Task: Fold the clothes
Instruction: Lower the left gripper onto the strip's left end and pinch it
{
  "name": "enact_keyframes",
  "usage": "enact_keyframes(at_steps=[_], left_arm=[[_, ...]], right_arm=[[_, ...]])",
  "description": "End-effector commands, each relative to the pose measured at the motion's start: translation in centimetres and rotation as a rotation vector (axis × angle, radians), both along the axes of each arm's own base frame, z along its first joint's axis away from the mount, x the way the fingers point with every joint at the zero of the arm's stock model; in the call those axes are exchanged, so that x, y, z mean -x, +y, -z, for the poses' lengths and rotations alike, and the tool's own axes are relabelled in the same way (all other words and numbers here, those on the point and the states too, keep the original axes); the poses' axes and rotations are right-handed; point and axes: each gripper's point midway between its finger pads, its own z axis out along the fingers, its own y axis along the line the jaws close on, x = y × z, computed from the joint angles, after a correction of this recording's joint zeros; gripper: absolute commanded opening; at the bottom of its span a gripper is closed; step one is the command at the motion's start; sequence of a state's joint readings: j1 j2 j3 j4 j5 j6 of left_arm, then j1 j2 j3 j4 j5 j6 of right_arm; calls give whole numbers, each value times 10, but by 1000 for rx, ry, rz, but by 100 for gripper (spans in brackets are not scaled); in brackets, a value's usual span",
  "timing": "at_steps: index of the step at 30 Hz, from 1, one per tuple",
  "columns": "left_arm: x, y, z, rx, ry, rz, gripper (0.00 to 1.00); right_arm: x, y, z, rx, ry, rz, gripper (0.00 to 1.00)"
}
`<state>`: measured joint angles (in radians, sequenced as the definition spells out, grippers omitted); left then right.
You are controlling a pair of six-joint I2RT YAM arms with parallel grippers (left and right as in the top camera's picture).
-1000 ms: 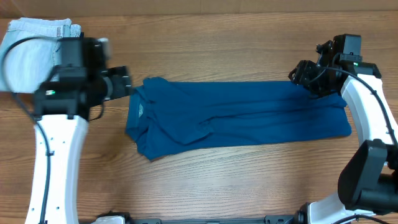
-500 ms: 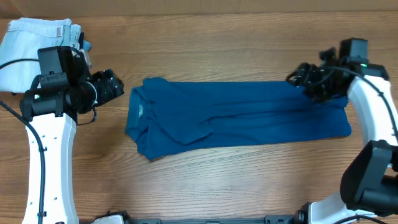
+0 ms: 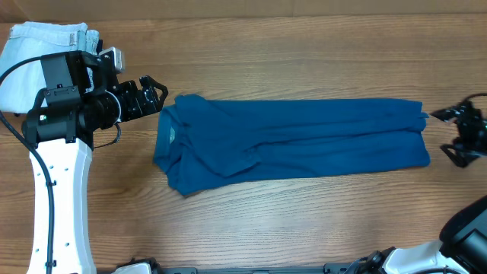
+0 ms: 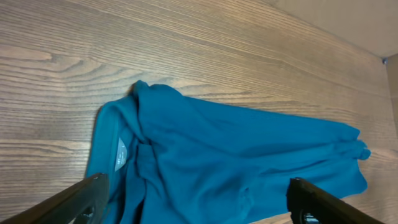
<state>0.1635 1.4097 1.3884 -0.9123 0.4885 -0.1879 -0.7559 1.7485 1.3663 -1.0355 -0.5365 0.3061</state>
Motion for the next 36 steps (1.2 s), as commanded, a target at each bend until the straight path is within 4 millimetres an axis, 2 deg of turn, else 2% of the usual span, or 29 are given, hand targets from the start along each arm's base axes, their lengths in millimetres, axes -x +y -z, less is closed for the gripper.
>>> enact_keyframes(at_steps=[1, 8, 14, 20, 24, 27, 29, 32, 34, 36], left_arm=[[-2, -6, -15, -10, -53, 45, 98], [-2, 1, -11, -58, -52, 40, 100], [5, 10, 0, -102, 6, 7, 100], [1, 16, 10, -81, 43, -26, 100], [1, 16, 18, -76, 75, -24, 100], [1, 16, 23, -73, 94, -23, 100], [0, 17, 25, -70, 100, -27, 100], [0, 35, 38, -45, 166, -119, 100], [1, 37, 47, 11, 201, -135, 100], [2, 41, 65, 80, 244, -137, 100]], right_arm=[[9, -16, 1, 3, -31, 25, 94], [18, -14, 21, -51, -1, 19, 95], [15, -14, 22, -49, -9, 14, 95], [15, -15, 23, -45, -10, 13, 98], [15, -15, 23, -44, -14, 11, 96], [-5, 6, 8, -69, -157, -124, 92], [-10, 14, 6, -75, -169, -148, 91], [-19, 27, 6, -64, -175, -194, 92], [-23, 31, 6, -58, -181, -210, 92], [-25, 33, 6, -60, -181, -215, 91]])
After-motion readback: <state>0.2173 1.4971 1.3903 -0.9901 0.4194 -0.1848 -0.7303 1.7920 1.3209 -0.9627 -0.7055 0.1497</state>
